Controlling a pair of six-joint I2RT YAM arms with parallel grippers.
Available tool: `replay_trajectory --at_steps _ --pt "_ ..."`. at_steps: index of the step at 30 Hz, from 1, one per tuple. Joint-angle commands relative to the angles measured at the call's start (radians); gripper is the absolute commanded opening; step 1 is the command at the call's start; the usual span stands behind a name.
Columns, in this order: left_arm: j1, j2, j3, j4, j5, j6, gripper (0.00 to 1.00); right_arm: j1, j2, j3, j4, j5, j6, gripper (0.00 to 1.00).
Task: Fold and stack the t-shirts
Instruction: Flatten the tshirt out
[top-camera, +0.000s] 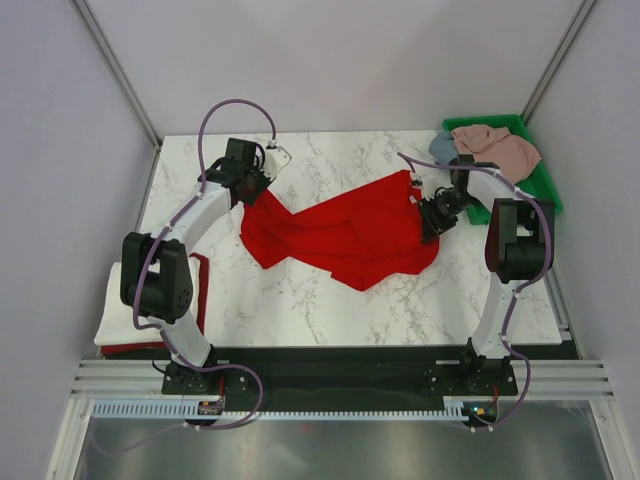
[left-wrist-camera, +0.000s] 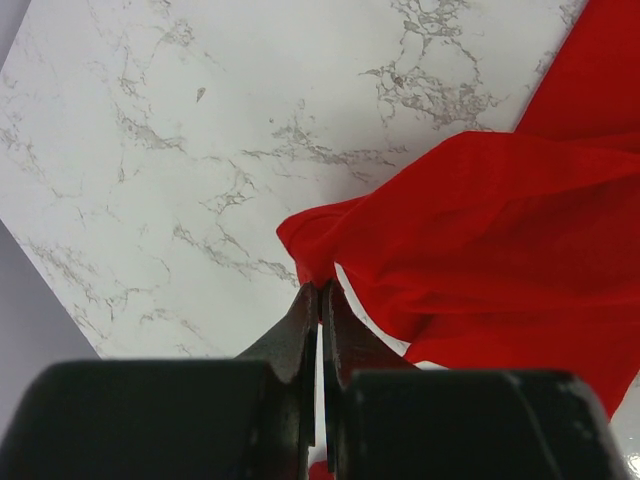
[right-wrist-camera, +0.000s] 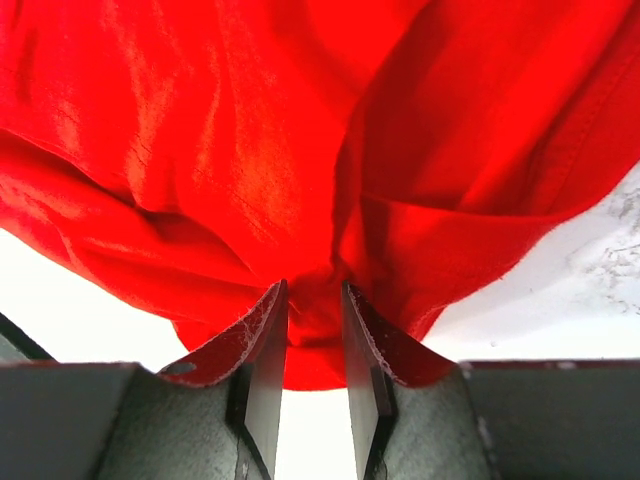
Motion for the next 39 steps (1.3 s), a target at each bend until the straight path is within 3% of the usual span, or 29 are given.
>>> replay_trajectory --at_steps 1,15,20,26,39 --pt "-0.008 -0.041 0.005 0.026 -0.002 -0.021 0.02 0.000 -0.038 -0.004 -0.009 -0.047 -0.016 0.36" --pt "-0.011 -0.041 0.004 0.026 -0.014 -0.013 0.02 0.000 0.003 0.019 -0.039 -0.058 -0.020 0.35" --pt "-0.011 -0.043 0.004 0.026 -0.014 -0.013 0.02 0.000 0.006 0.033 -0.044 -0.072 -0.013 0.15" --pt "-0.011 -0.050 -0.007 0.029 -0.006 -0.016 0.02 0.000 -0.003 0.098 -0.067 -0.107 0.003 0.00" --pt "-0.005 -0.133 -0.016 0.031 -0.043 0.022 0.02 -0.001 -0.089 0.319 -0.131 -0.136 0.018 0.00"
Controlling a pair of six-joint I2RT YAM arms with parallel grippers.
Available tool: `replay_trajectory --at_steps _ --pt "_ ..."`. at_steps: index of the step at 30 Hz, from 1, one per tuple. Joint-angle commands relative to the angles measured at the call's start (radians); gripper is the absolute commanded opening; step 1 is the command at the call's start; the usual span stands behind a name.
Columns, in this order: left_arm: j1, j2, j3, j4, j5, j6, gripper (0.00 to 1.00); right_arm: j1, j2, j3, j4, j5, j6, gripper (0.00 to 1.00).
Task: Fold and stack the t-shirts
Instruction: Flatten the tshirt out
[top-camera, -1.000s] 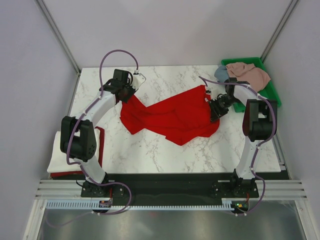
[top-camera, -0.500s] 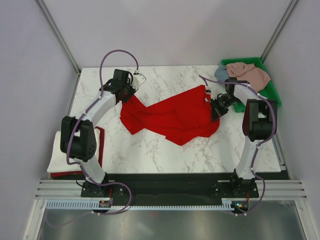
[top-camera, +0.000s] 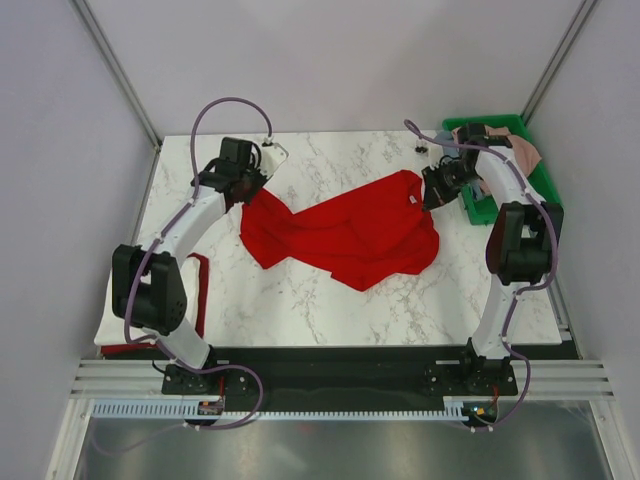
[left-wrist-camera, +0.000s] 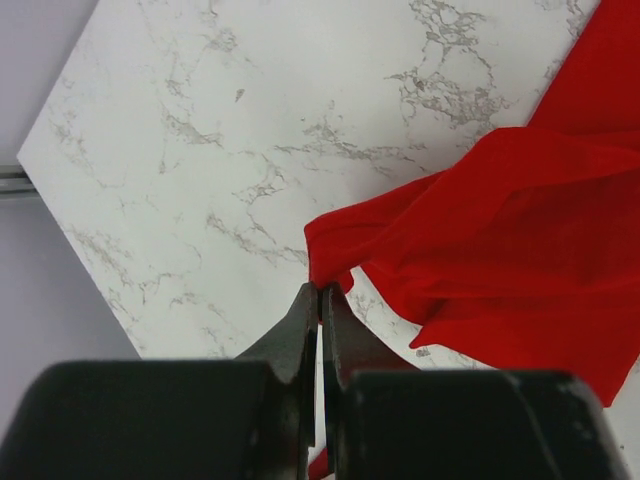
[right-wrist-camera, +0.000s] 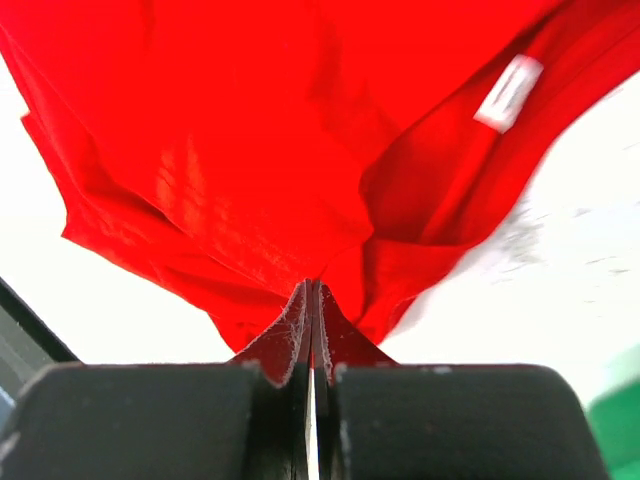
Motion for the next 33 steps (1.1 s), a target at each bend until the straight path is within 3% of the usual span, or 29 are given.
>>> replay_trajectory --at_steps 1,8,10,14,18,19,22,29,33 --pt "0.003 -0.070 0.016 0.028 -0.042 0.039 0.02 -0.003 -0.082 0.140 -0.022 -0.065 0.010 0.00" --pt "0.033 -0.214 0.171 -0.041 -0.074 0.101 0.02 -0.029 -0.165 0.540 0.007 -0.036 0.077 0.00" --pt "0.032 -0.258 0.197 -0.051 -0.082 0.092 0.02 -0.039 -0.191 0.586 0.082 -0.010 0.135 0.00" --pt "0.033 -0.401 0.239 -0.070 -0.097 0.047 0.02 -0.050 -0.361 0.490 0.244 0.048 0.203 0.00" --pt "0.031 -0.490 0.128 -0.091 0.002 0.105 0.02 -0.050 -0.444 0.294 0.253 0.093 0.244 0.04" --pt "0.031 -0.493 0.113 -0.100 0.028 0.092 0.02 -0.050 -0.443 0.257 0.218 0.085 0.252 0.23" --pt "0.025 -0.487 0.052 -0.146 0.067 0.059 0.02 -0.050 -0.375 0.185 0.089 0.015 0.234 0.46" --pt "0.006 -0.487 -0.111 -0.173 0.150 0.039 0.02 -0.041 -0.222 0.145 0.017 -0.200 0.172 0.50" --pt "-0.001 -0.406 -0.169 -0.169 0.229 0.009 0.02 0.013 -0.125 0.171 0.017 -0.228 0.162 0.49"
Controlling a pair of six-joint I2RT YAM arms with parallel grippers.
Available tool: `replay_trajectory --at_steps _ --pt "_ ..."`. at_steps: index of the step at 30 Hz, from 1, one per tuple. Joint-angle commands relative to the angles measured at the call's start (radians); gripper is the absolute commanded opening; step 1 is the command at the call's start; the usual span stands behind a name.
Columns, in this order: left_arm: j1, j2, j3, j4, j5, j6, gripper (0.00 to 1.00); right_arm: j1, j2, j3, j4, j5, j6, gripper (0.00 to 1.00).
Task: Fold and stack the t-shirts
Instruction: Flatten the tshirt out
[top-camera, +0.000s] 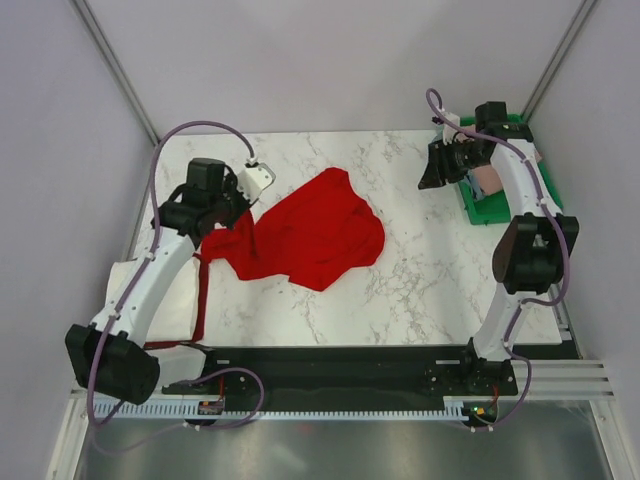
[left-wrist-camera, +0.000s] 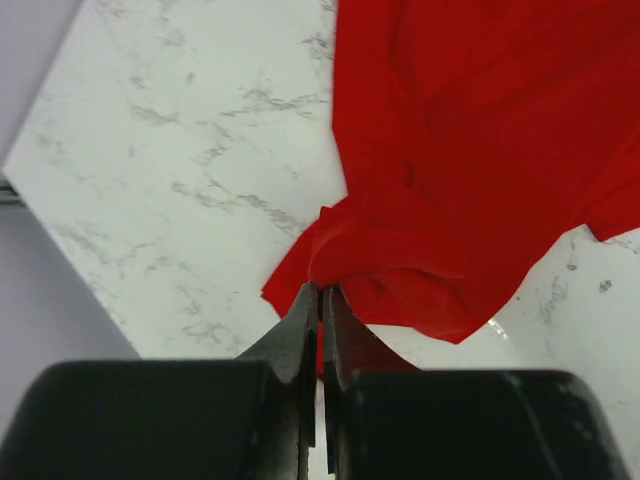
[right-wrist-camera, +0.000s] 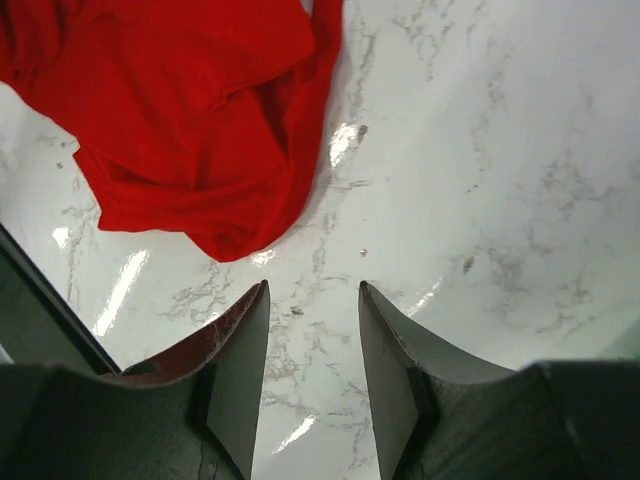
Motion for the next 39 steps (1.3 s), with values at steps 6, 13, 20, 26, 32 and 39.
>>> replay_trajectory --at_steps 6,13,20,26,32,39 --pt "-0.053 0.405 0.122 0.037 0.163 -0.134 0.02 0.137 0.128 0.094 -0.014 -0.114 -0.058 0.49" --pt "-0.099 0.798 0.423 0.047 0.216 -0.225 0.02 0.208 0.362 0.292 0.017 -0.074 -0.015 0.49" --pt "-0.146 0.981 0.560 0.063 0.229 -0.286 0.02 0.217 0.446 0.356 0.049 -0.062 0.019 0.48" --pt "-0.234 1.047 0.601 0.055 0.204 -0.277 0.02 0.179 0.464 0.382 0.078 -0.061 0.058 0.49" --pt "-0.301 1.036 0.563 0.057 0.201 -0.294 0.02 0.144 0.469 0.328 0.078 -0.055 0.064 0.51" --pt "-0.300 1.030 0.555 0.063 0.161 -0.294 0.02 0.128 0.502 0.307 0.044 0.034 0.044 0.51"
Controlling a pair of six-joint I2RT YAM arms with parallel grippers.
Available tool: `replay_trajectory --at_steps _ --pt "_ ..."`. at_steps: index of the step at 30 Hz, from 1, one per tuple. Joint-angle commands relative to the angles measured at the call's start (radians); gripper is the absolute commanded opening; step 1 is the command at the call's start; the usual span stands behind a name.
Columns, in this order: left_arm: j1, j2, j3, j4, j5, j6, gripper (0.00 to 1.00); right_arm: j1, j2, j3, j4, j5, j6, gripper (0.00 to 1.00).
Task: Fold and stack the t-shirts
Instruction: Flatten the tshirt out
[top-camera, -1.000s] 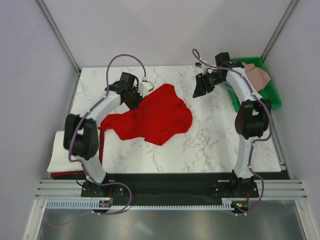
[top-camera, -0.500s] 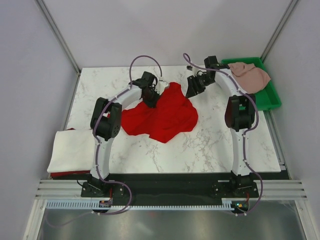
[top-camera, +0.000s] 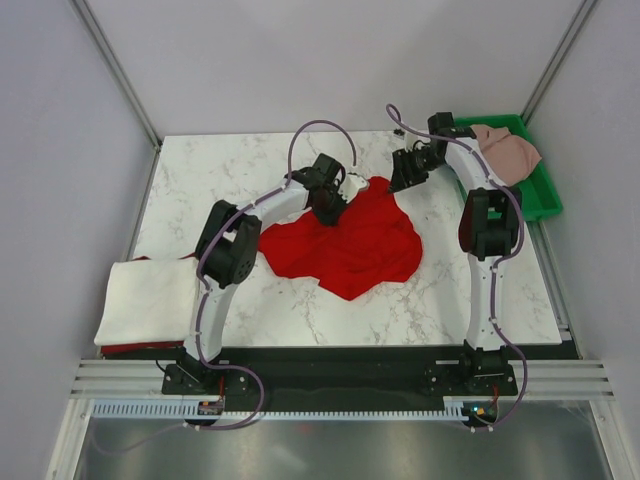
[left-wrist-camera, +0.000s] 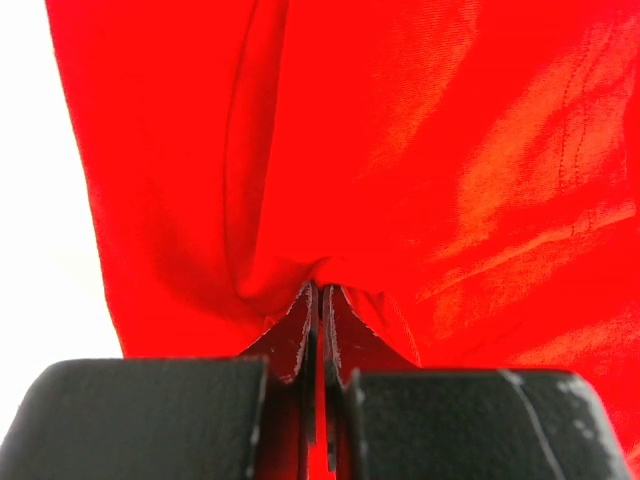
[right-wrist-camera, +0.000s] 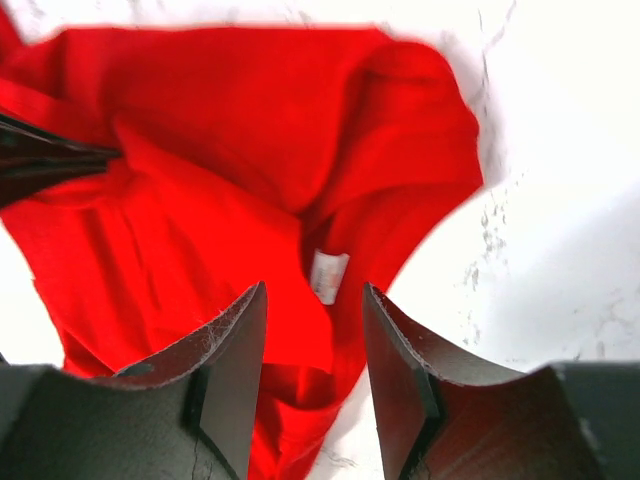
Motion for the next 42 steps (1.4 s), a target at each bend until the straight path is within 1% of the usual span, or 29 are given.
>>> replay_trajectory --at_steps 1,5,16,24,26,30,32,34,36,37,39,40,42 --pt "0.010 0.015 -0.019 -0.008 -0.014 -0.033 0.02 0.002 0.027 -0.023 -0.026 0.050 -0.026 0.51" --pt "0.010 0.012 -0.022 -0.008 -0.028 -0.032 0.02 -0.007 0.028 -0.054 -0.078 0.049 -0.074 0.50" --pt "0.010 0.006 -0.024 -0.002 -0.039 -0.024 0.02 -0.016 0.021 -0.078 -0.124 0.058 -0.103 0.49" --pt "0.010 0.012 -0.021 0.001 -0.048 -0.018 0.02 -0.019 0.003 -0.098 -0.157 0.050 -0.137 0.43" --pt "0.010 0.014 -0.019 0.001 -0.050 -0.016 0.02 -0.021 0.004 -0.097 -0.157 0.044 -0.140 0.39" --pt "0.010 0.011 -0.022 0.004 -0.054 -0.015 0.02 -0.021 0.008 -0.095 -0.157 0.032 -0.138 0.35" --pt "0.010 0.009 -0.025 0.001 -0.057 -0.015 0.02 -0.021 0.006 -0.094 -0.157 0.023 -0.138 0.30" --pt "0.010 0.009 -0.028 0.001 -0.060 -0.013 0.02 -0.021 0.006 -0.091 -0.157 0.017 -0.138 0.24" --pt "0.010 0.009 -0.028 0.001 -0.063 -0.012 0.02 -0.021 0.006 -0.084 -0.157 0.000 -0.138 0.20" --pt "0.010 0.011 -0.028 0.003 -0.066 -0.012 0.02 -0.021 0.006 -0.081 -0.157 -0.006 -0.138 0.13" --pt "0.010 0.004 -0.030 0.001 -0.069 -0.007 0.02 -0.021 -0.002 -0.071 -0.157 -0.026 -0.140 0.06" --pt "0.010 -0.014 -0.041 0.001 -0.079 -0.004 0.02 -0.021 -0.008 -0.068 -0.157 -0.030 -0.143 0.00" --pt "0.014 -0.048 -0.057 0.009 -0.109 0.008 0.02 -0.024 -0.047 -0.058 -0.157 -0.040 -0.150 0.00"
